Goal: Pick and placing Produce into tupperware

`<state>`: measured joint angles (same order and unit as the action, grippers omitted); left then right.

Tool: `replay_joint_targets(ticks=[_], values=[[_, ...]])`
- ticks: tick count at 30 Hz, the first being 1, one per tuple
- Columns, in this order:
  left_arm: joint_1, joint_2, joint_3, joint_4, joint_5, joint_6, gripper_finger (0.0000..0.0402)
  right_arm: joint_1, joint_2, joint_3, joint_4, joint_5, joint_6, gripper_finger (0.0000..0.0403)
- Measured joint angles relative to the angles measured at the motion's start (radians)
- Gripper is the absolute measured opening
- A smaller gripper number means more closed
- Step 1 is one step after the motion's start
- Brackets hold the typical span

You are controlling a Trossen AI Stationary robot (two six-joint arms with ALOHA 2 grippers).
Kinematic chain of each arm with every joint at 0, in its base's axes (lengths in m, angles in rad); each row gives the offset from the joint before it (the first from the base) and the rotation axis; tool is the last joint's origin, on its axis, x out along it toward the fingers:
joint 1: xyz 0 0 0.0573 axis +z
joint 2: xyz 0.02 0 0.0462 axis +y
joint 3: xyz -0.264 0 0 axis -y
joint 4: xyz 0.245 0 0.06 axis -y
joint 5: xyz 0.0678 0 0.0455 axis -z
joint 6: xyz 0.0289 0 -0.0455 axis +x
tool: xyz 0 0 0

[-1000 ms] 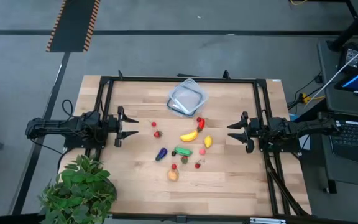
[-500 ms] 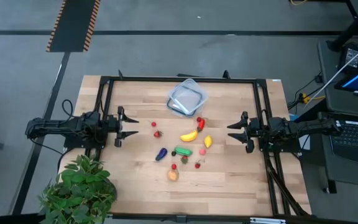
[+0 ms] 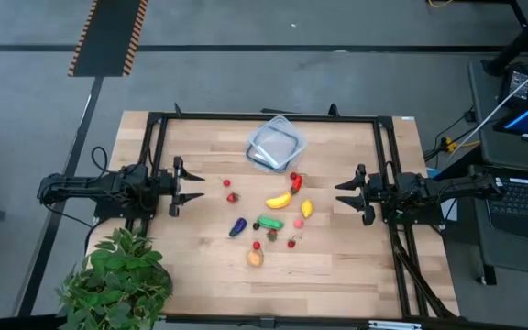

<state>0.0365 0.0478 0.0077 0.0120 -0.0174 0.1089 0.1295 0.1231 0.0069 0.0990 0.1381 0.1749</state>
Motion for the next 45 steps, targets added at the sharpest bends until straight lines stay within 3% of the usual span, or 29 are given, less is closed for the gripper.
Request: replay_joint_targets(ticks=[18,25,39,45], values=[[0.000,0.000,0.000,0.000,0.000,0.000,0.0206,0.000,0.000,0.000,0.000,0.000,0.000,0.0174],[0.000,0.000,0.000,0.000,0.000,0.000,0.0206,0.000,0.000,0.000,0.000,0.003,-0.179,0.0174],[0.000,0.000,0.000,0.000,0.000,0.000,0.0206,0.000,0.000,0.000,0.019,0.002,-0.180,0.0174],[0.000,0.000,0.000,0.003,0.000,0.118,0.0206,0.000,0.000,0.000,0.017,0.000,-0.180,0.0174]])
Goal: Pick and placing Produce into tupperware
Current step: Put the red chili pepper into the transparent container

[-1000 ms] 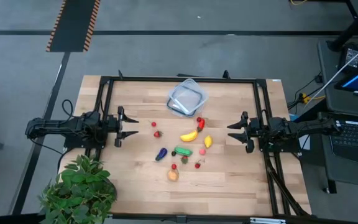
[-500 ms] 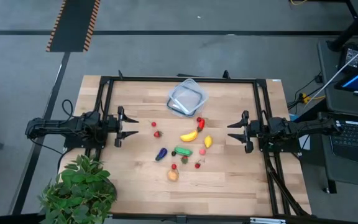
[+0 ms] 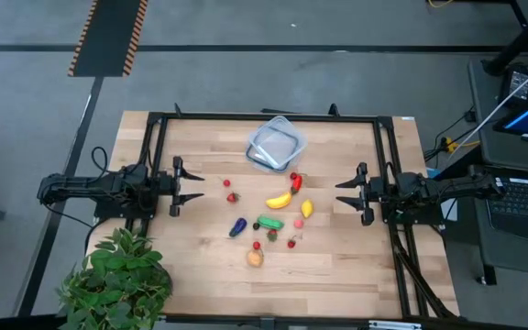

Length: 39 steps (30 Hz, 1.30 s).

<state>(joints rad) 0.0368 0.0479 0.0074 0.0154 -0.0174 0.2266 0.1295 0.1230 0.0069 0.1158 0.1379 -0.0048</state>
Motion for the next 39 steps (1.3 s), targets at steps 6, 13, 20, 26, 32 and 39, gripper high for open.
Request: replay_joint_targets(ticks=[6,13,20,26,32,39], values=[[0.000,0.000,0.000,0.000,0.000,0.017,0.0206,0.000,0.000,0.000,-0.010,0.000,0.052,0.0174],[0.000,0.000,0.000,0.000,0.002,0.017,0.0206,0.000,0.000,0.000,-0.007,0.000,0.048,0.0174],[0.000,0.000,0.000,0.001,0.010,-0.062,0.0206,0.000,0.000,0.000,-0.007,0.001,0.049,0.0174],[0.000,0.000,0.000,0.046,-0.045,-0.056,0.0206,0.000,0.000,0.000,-0.007,0.003,0.026,0.0174],[0.000,0.000,0.000,0.082,-0.121,-0.037,0.0206,0.000,0.000,0.000,-0.008,0.003,0.039,0.0174],[0.000,0.000,0.000,0.107,-0.169,-0.034,0.0206,0.000,0.000,0.000,-0.009,0.023,0.130,0.0174]])
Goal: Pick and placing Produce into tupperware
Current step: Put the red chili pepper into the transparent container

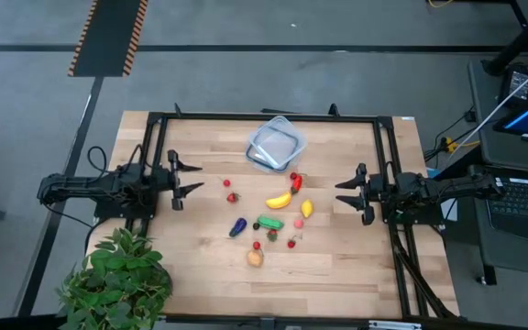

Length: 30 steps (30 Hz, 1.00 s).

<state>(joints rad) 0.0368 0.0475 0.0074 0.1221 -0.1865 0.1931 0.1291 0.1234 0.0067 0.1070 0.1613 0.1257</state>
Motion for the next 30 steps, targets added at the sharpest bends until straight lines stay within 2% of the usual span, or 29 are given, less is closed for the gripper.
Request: replay_joint_targets(ticks=[5,10,15,20,25,30], values=[[0.000,0.000,0.000,0.008,-0.021,-0.051,0.0206,0.000,0.000,0.000,0.002,0.042,0.002,0.0174],[-0.001,0.001,0.000,0.010,0.080,-0.189,0.0206,0.000,0.000,0.000,0.006,0.048,-0.002,0.0174],[0.000,0.064,0.000,0.081,0.059,-0.274,0.0193,0.000,0.002,0.029,0.003,0.049,-0.052,0.0174],[-0.001,0.207,0.009,0.239,0.079,-0.272,0.0173,0.000,0.027,0.104,-0.040,0.049,-0.067,0.0174],[-0.001,0.391,0.108,0.247,0.081,-0.255,0.0162,0.000,0.097,0.162,-0.041,0.048,-0.119,0.0174],[-0.001,0.544,0.237,0.247,0.100,-0.135,0.0164,0.000,0.214,0.220,-0.062,0.048,-0.135,0.0174]])
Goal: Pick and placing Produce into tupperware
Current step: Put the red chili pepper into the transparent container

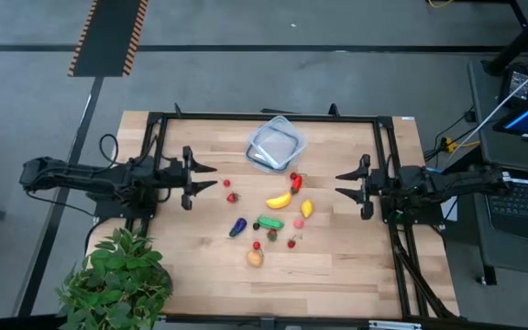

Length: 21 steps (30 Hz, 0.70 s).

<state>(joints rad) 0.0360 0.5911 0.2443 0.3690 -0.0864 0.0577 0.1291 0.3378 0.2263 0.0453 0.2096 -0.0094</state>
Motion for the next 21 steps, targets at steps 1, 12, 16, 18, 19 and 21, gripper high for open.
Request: replay_joint_targets(ticks=[1,12,16,18,19,21], values=[[0.000,0.023,0.022,-0.005,0.000,0.012,0.0164,0.000,0.028,0.019,-0.018,0.000,-0.001,0.0174],[0.012,0.277,0.191,-0.118,-0.031,0.032,0.0153,-0.104,0.327,0.311,-0.358,0.008,-0.102,0.0174],[0.012,0.349,0.254,-0.207,-0.040,0.033,0.0156,-0.139,0.434,0.403,-0.465,-0.021,-0.127,0.0174],[0.012,0.386,0.283,-0.254,-0.062,0.034,0.0156,-0.148,0.488,0.437,-0.518,-0.036,-0.148,0.0174],[0.012,0.403,0.298,-0.279,-0.065,0.038,0.0154,-0.152,0.514,0.453,-0.532,-0.049,-0.155,0.0174],[0.012,0.431,0.326,-0.328,-0.066,0.060,0.0149,-0.157,0.569,0.479,-0.540,-0.074,-0.162,0.0174]])
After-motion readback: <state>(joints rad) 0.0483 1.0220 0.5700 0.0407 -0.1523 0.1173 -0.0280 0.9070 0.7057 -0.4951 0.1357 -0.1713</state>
